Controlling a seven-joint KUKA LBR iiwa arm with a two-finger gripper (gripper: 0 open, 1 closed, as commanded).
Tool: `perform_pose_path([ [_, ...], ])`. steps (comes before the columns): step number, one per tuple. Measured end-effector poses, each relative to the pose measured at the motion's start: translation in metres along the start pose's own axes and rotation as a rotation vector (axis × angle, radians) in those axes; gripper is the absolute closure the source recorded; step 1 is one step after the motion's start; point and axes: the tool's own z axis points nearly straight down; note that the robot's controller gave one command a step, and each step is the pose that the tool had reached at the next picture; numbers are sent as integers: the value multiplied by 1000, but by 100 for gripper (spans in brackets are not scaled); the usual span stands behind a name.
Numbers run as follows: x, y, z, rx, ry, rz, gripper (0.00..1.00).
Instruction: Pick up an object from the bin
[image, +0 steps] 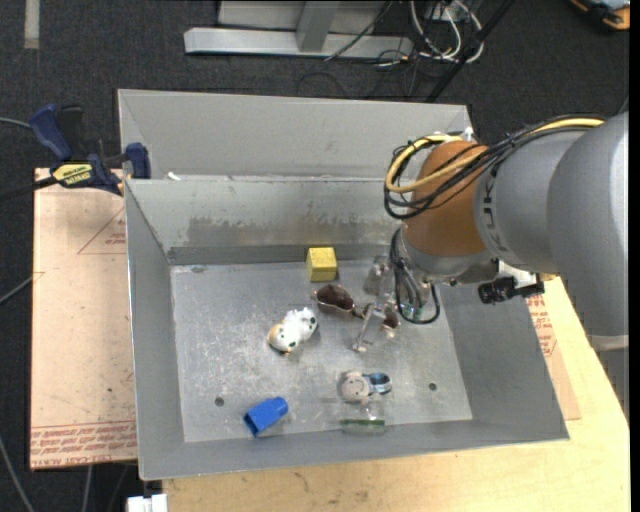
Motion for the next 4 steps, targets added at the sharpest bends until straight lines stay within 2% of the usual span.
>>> perform_pose_path([
  [1, 1, 2, 0, 1, 2, -25, 0],
  [2, 0, 1, 0, -2, -1, -3, 100],
  [4, 0, 1, -3, -1, 1, -3, 100],
])
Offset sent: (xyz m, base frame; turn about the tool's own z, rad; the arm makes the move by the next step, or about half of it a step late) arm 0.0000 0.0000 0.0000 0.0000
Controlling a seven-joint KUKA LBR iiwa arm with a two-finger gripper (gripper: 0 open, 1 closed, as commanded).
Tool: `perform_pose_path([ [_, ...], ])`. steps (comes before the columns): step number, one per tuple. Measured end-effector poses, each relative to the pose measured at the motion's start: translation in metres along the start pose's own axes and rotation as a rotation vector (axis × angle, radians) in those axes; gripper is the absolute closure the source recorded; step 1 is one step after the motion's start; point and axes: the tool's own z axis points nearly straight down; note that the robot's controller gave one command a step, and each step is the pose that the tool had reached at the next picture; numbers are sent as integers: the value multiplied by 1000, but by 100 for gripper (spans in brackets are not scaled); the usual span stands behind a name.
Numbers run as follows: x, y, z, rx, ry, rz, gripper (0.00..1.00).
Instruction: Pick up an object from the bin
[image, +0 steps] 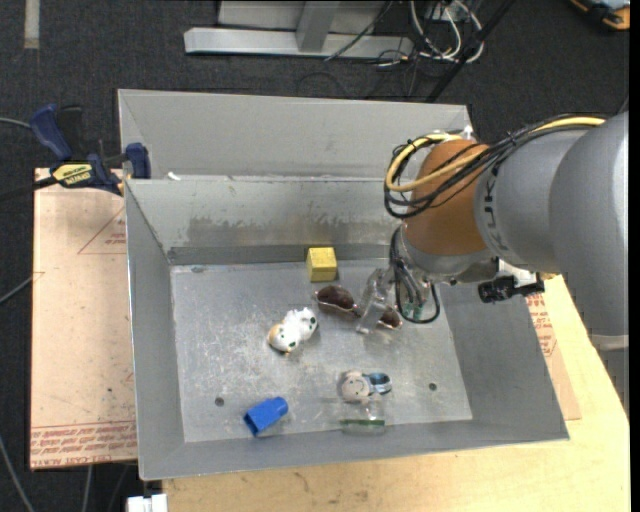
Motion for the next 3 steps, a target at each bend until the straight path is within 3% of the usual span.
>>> perform_pose_path([
  [1, 2, -1, -11, 3, 6, 0, 100],
  [3, -1, 0, -46, 0, -3, -1, 100],
])
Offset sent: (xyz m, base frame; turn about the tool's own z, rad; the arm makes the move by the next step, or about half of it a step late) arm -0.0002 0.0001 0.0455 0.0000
